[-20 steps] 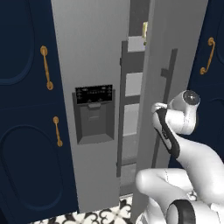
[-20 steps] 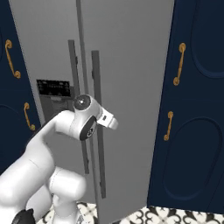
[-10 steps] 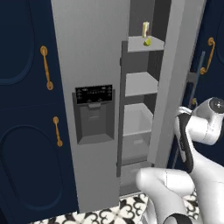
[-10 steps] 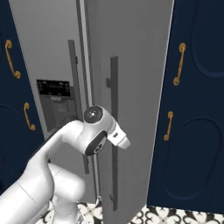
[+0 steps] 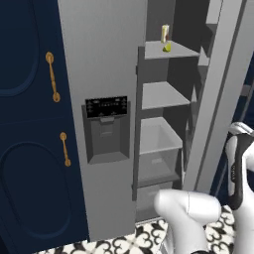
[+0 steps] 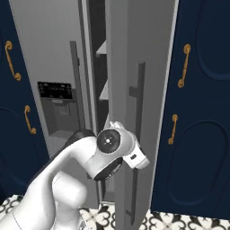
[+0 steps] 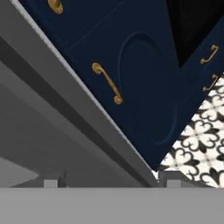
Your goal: Grab a lemon wedge from the fridge and one ice cube from the ice bowl, and put them in the glass of lemonade.
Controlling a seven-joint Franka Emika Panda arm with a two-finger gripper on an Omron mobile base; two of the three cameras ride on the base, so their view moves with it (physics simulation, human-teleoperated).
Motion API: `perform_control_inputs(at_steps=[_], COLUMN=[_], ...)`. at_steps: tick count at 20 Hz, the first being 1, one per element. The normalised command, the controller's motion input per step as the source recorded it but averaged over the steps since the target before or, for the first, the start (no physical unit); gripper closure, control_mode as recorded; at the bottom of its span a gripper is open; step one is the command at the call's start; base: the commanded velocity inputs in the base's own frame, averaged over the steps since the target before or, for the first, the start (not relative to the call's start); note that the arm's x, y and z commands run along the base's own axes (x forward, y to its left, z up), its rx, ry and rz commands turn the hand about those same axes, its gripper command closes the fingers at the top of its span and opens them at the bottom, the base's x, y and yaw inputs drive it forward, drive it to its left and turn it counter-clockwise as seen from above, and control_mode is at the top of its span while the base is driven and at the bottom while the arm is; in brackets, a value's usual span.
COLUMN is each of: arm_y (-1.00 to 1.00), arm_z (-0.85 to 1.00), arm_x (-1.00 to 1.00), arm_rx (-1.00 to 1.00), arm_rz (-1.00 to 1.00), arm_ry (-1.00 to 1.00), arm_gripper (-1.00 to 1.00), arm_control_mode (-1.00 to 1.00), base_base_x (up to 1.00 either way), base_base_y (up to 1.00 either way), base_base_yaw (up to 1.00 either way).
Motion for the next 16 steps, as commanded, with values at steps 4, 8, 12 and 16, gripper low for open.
perform_control_inputs(at_steps=[4, 8, 12, 16], arm_y=[0.15, 0.78, 0.97, 0.99], arm_z=[1.00, 1.00, 0.99, 0.77], arm_x=[-0.99, -0.56, -0.38, -0.08], arm_rx=[0.00, -0.14, -0.23, -0.33], arm_rz=[0.00, 0.00, 0.00, 0.00], arm_ry=[-0.20, -0.02, 0.09, 0.24], arm_gripper=[-1.00, -1.00, -1.00, -1.00], arm_control_mode=[-1.00, -1.00, -1.00, -1.00], base_base_x=[0.00, 0.00, 0.00, 0.00], base_base_y=[0.00, 0.00, 0.00, 0.00], base_base_yaw=[0.00, 0.00, 0.00, 0.00])
